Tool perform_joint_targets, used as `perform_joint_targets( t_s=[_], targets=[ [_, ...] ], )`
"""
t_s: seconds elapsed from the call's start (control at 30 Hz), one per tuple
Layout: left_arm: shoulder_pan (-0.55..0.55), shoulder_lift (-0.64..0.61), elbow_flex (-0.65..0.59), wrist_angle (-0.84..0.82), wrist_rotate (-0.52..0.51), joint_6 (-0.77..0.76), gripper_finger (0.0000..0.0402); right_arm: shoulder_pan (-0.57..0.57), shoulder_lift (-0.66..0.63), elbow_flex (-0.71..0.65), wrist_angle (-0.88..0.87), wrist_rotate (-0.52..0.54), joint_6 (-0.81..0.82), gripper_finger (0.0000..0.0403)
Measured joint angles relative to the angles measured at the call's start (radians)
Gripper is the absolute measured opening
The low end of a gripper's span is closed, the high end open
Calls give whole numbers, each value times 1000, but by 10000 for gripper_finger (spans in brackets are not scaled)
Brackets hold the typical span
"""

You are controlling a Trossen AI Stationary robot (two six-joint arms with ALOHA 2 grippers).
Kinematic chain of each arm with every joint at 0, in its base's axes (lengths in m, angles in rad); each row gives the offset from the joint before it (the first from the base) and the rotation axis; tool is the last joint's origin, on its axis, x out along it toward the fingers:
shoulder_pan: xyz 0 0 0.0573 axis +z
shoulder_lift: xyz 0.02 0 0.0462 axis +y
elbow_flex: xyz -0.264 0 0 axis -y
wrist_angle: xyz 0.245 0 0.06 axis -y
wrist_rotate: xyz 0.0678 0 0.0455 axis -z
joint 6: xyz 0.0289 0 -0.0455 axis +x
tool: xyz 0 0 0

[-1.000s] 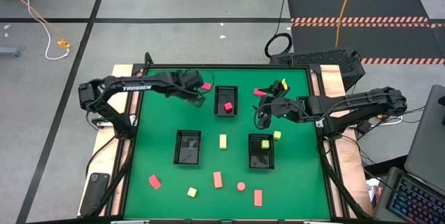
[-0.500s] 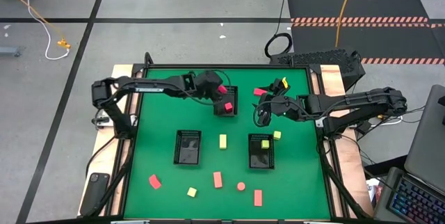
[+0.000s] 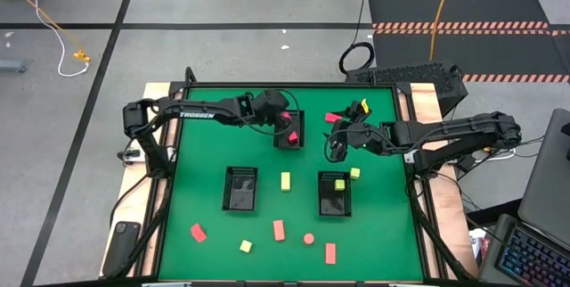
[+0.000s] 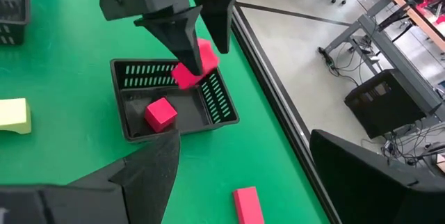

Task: Sort & place blocks by color
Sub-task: Put the red block into the top black bin

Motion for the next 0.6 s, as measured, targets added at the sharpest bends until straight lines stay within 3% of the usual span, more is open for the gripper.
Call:
perform_joint_targets(
  t_s=[0.1, 0.2, 0.33, 0.6],
  targets=[
    [9, -4, 0, -36, -1, 8, 338, 0, 0, 0, -1, 0, 3, 313],
    [28, -31, 0, -103, -35, 14, 336, 0, 0, 0, -14, 0, 7, 313],
    [79, -69, 0, -191, -81, -12, 311, 0, 0, 0, -16, 0, 7, 313],
    [198, -54, 0, -313, -67, -28, 242, -6, 0, 0, -3, 0, 7, 313]
  ],
)
